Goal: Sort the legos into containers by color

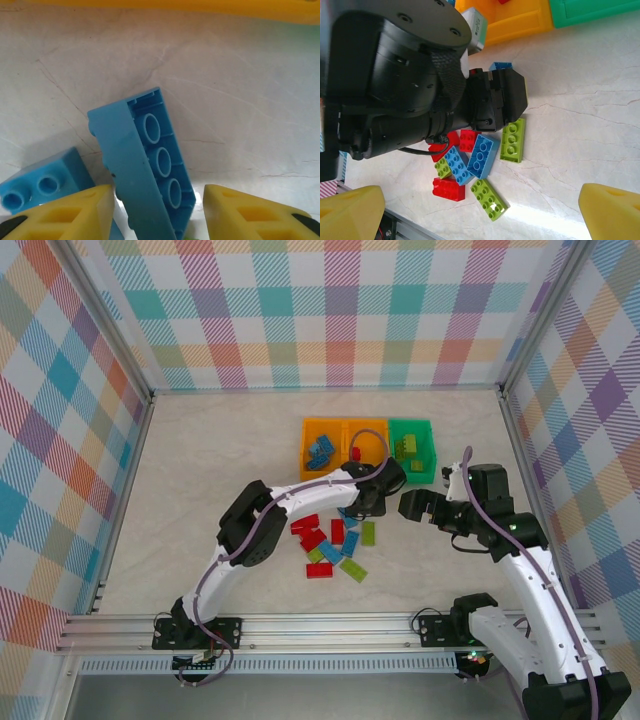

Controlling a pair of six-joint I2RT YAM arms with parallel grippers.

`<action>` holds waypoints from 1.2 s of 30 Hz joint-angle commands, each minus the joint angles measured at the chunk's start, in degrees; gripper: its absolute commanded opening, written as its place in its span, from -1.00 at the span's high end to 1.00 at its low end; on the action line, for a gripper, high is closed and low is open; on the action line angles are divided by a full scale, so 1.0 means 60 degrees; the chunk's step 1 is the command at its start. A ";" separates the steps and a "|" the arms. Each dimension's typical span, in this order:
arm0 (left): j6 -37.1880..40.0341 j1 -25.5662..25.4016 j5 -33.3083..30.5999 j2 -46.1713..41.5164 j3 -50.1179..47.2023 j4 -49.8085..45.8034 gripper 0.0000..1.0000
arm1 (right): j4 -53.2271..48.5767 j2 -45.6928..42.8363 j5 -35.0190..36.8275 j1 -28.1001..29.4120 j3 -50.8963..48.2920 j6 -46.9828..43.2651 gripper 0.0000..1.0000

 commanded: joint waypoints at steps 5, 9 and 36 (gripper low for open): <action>0.0225 0.0118 -0.0001 0.0344 0.0374 -0.0271 0.35 | -0.0202 -0.0038 0.0024 0.0023 0.0034 -0.0079 -0.99; 0.0389 0.0162 0.0066 0.0131 0.0374 -0.0109 0.51 | -0.0356 -0.0050 0.0096 0.0023 -0.0052 -0.0123 -1.00; 0.3883 0.2976 -0.1530 -0.0223 0.2895 -0.0178 0.73 | -0.0265 -0.0518 0.0504 0.0018 -0.0249 0.0174 -0.99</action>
